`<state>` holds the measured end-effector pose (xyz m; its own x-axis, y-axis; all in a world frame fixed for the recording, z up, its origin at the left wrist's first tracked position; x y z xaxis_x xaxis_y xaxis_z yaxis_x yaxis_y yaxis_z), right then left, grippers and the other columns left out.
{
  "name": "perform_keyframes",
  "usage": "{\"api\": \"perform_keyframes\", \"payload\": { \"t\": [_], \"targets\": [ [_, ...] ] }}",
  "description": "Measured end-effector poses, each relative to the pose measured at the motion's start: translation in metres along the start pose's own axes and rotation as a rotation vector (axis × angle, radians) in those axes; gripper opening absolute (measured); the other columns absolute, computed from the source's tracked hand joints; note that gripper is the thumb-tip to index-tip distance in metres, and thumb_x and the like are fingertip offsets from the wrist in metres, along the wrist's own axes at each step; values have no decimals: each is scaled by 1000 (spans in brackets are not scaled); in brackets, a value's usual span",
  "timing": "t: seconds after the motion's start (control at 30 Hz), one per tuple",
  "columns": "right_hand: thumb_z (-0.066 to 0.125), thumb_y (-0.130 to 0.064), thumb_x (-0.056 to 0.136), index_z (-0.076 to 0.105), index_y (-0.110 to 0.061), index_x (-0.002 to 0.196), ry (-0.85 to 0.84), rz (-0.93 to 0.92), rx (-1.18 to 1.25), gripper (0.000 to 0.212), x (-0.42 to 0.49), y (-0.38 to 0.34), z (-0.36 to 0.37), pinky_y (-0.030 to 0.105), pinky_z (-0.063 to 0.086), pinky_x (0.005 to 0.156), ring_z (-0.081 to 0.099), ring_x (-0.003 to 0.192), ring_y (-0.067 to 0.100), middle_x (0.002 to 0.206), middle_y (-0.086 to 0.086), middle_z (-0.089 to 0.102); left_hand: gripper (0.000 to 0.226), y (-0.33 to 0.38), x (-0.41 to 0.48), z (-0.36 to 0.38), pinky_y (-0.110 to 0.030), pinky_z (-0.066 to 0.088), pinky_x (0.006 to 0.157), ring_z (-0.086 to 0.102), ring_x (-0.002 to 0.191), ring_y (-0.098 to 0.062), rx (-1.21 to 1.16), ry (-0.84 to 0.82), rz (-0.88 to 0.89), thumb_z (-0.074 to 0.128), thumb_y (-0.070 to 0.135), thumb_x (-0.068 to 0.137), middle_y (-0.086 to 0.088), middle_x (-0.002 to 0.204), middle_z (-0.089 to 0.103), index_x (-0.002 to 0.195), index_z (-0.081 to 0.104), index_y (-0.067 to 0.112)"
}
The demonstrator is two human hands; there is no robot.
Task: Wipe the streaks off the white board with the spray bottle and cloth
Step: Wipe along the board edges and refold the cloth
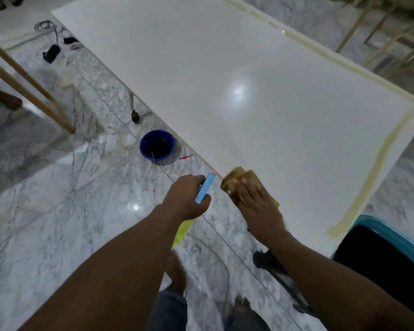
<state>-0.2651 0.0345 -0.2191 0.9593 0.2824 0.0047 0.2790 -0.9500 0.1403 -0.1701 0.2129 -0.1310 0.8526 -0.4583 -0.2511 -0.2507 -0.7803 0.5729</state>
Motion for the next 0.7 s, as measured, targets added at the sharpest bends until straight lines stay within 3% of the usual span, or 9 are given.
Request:
{"api": "perform_keyframes", "payload": {
  "t": [0.07, 0.17, 0.27, 0.33, 0.43, 0.5, 0.6, 0.63, 0.7],
  "targets": [
    [52, -18, 90, 26, -17, 158, -23, 13, 6, 73, -38, 6, 4, 54, 22, 122, 12, 154, 34, 167, 11, 15, 17, 28, -12, 21, -31, 35, 54, 51, 62, -24, 7, -18, 3, 63, 20, 86, -9, 73, 59, 92, 65, 5],
    [81, -33, 77, 22, -19, 159, -118, 37, -10, 102, -97, 21, 10, 53, 18, 123, 9, 155, 34, 168, 10, 11, 15, 74, -32, 54, -38, 46, 64, 60, 71, -31, -22, -14, 25, 64, 17, 87, -14, 82, 65, 96, 66, 6],
    [89, -42, 60, 21, -20, 159, -224, 52, -17, 122, -143, 31, 13, 52, 4, 125, 0, 155, 34, 169, 9, 3, 16, 110, -50, 87, -36, 45, 63, 61, 74, -31, -36, -39, 45, 64, 19, 88, -14, 85, 67, 97, 66, 6],
    [86, -43, 61, 31, -21, 157, -232, 72, -9, 113, -165, 37, 7, 51, 0, 125, 4, 155, 34, 169, 8, 9, 18, 131, -61, 105, -36, 46, 64, 62, 75, -32, -47, -69, 63, 64, 20, 88, -14, 86, 67, 97, 66, 5],
    [82, -42, 68, 37, -19, 154, -240, 102, 50, 99, -206, 40, -2, 53, 8, 124, 8, 155, 35, 168, 8, 13, 32, 160, -78, 122, -39, 49, 63, 61, 71, -32, -66, -103, 86, 55, 31, 80, -15, 81, 66, 93, 64, 4],
    [73, -28, 78, 42, -15, 151, -196, 93, 93, 80, -229, 41, -12, 53, 8, 123, 2, 155, 35, 167, 10, 18, 37, 174, -85, 128, -42, 49, 63, 60, 68, -33, -57, -125, 101, 49, 34, 74, -15, 77, 65, 90, 63, 4],
    [52, -12, 90, 54, -16, 143, -105, 99, 354, 54, -247, 43, -47, 28, -1, 125, -4, 155, 16, 164, 2, 27, 37, 192, -86, 129, -45, 53, 67, 62, 71, -33, -21, -162, 109, 48, 33, 73, -14, 78, 67, 90, 64, 4],
    [53, -11, 95, 54, -22, 142, -111, 211, 571, 48, -251, 48, -64, 18, 6, 121, 11, 151, 4, 162, -9, 30, 36, 197, -86, 129, -47, 55, 69, 63, 72, -32, -4, -174, 118, 50, 33, 75, -14, 80, 68, 92, 64, 4],
    [53, -17, 102, 58, -33, 130, 18, 761, 1193, 33, -267, 77, -82, 10, 36, 101, 53, 112, -13, 136, -29, 53, 27, 216, -83, 125, -46, 55, 72, 64, 76, -33, 19, -206, 147, 58, 27, 81, -14, 84, 69, 94, 65, 4]
  ]
}}
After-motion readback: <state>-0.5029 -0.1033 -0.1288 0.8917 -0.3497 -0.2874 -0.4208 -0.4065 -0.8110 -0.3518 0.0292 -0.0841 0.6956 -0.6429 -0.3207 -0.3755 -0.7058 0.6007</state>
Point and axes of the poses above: each hand's wrist, its own x-axis towards the middle knuckle, its own z-axis out of the palm, y = z × x, the point moved 6 cm from there along x, towards the middle knuckle
